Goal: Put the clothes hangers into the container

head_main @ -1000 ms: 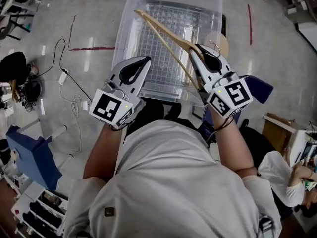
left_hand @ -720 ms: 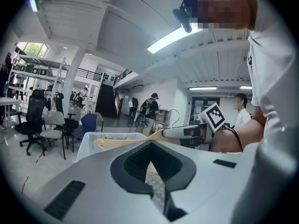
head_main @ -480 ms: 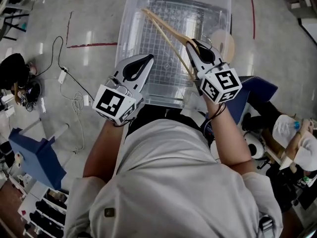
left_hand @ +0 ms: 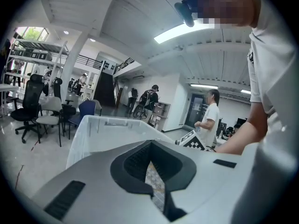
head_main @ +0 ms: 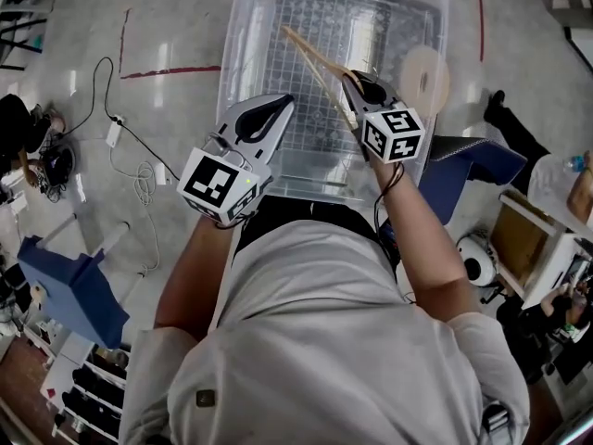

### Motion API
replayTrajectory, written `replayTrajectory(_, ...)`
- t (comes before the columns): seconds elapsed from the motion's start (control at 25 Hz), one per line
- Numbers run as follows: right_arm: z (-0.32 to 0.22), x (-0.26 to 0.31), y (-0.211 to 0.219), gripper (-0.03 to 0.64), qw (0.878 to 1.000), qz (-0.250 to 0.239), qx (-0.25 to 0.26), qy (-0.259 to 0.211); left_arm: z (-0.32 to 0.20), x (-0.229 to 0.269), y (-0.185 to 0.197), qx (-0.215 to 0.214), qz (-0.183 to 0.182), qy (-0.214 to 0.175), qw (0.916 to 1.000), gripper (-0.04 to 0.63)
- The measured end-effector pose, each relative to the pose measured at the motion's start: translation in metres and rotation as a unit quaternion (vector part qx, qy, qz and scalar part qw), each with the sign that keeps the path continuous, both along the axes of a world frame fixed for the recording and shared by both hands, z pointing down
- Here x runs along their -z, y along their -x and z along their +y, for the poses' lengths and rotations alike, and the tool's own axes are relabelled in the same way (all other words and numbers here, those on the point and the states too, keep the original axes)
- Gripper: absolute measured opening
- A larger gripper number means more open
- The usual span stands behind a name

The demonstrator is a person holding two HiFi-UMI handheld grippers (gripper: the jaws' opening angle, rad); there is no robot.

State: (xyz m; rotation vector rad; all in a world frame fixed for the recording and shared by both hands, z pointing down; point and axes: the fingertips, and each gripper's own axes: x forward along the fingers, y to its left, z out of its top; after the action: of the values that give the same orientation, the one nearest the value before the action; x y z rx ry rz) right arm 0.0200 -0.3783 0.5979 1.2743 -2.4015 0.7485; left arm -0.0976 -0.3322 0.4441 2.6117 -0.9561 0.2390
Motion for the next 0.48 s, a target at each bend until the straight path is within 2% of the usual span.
replayTrajectory(0.32, -0.015, -0.077, -0.002, 0.064, 0.998, -0.003, -0.003, 0.069, -0.016, -0.017, -0.003, -0.005, 0.008, 0.026, 0.9996, 0.017)
replayTrajectory(0.48, -0.015, -0.097, 0.002, 0.064, 0.996, -0.021, 0.002, 0.085, -0.018, -0.023, -0.002, -0.007, 0.011, 0.030, 0.9995, 0.017)
